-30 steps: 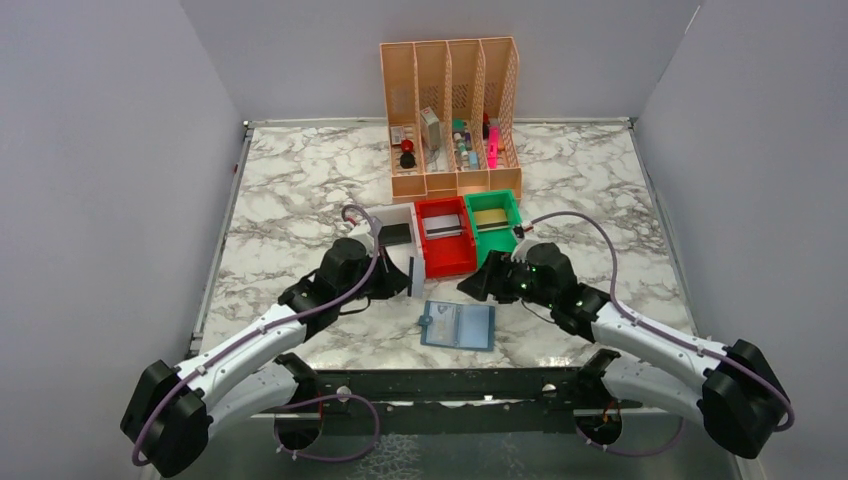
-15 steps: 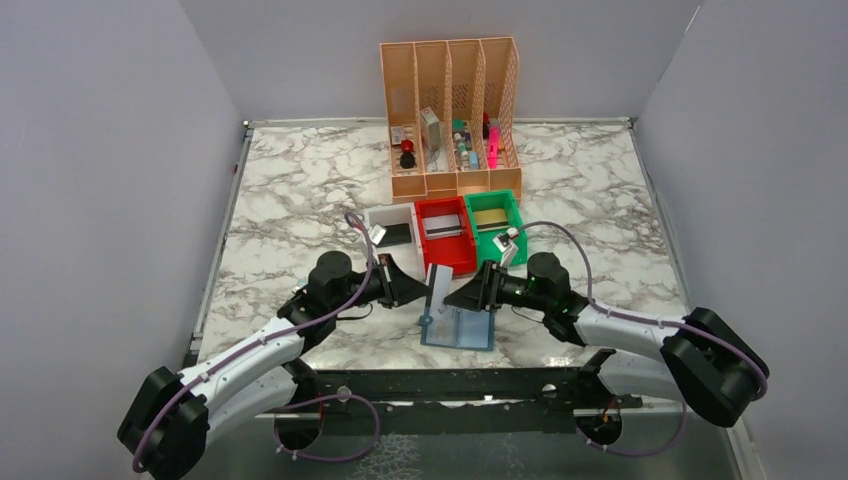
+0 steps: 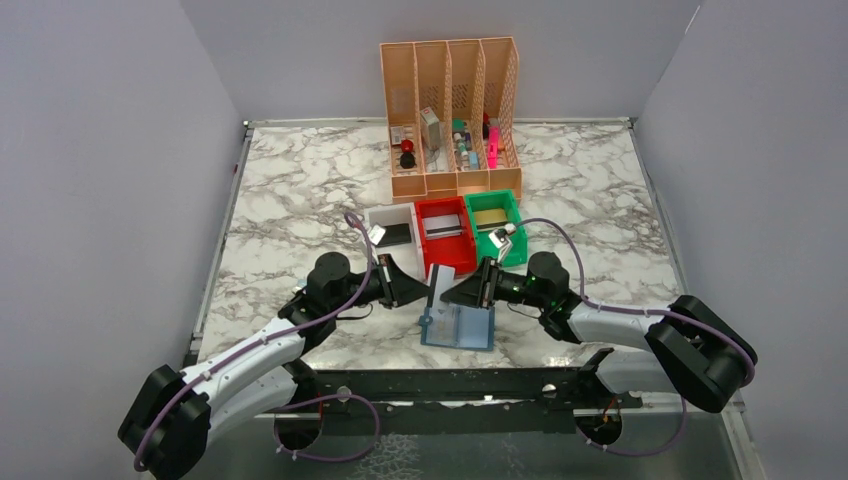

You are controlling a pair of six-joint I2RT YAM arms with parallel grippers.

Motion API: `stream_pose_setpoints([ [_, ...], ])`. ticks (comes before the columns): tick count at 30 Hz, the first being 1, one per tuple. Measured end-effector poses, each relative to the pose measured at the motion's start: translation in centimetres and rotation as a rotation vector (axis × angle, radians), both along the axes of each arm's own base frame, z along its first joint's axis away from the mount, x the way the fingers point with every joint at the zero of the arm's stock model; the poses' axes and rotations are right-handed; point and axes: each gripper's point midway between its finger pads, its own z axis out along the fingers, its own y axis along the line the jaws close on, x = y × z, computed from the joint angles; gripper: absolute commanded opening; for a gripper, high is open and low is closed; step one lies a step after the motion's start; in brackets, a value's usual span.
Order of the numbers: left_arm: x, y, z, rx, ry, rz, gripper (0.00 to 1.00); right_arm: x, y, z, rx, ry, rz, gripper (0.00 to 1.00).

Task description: Take the credit cards out of the card holder

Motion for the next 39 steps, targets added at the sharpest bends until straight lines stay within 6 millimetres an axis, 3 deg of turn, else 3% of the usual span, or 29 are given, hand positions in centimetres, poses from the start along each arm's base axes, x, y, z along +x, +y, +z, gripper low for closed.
stream_pose_setpoints([
  [12,-0.4,0.1,-0.4,-0.004,0.018,-0.008,0.00,0.3,0.0,0.5,0.009,-0.015,-0.013,0.29],
  [22,-0.4,0.2,-0.5,-0.008,0.020,-0.005,0.00,0.3,-0.2,1.6,0.030,-0.041,-0.024,0.08],
  [23,-0.4,0.2,-0.4,-0.009,0.020,-0.004,0.05,0.3,-0.2,1.8,0.033,-0.044,-0.025,0.06],
  [29,-0.3,0.3,-0.4,-0.010,0.017,0.005,0.65,0.1,-0.4,2.9,0.053,-0.071,-0.030,0.02],
  [31,-0.2,0.3,-0.4,-0.009,0.014,0.009,0.77,0.1,-0.5,2.9,0.048,-0.074,-0.036,0.02],
  [35,0.3,0.7,-1.2,0.044,0.017,0.044,0.93,0.4,-1.0,2.4,0.012,-0.072,-0.063,0.02],
  [39,2.3,1.9,-1.4,0.183,0.018,0.146,0.98,1.2,-1.6,1.3,-0.071,-0.079,-0.116,0.02],
])
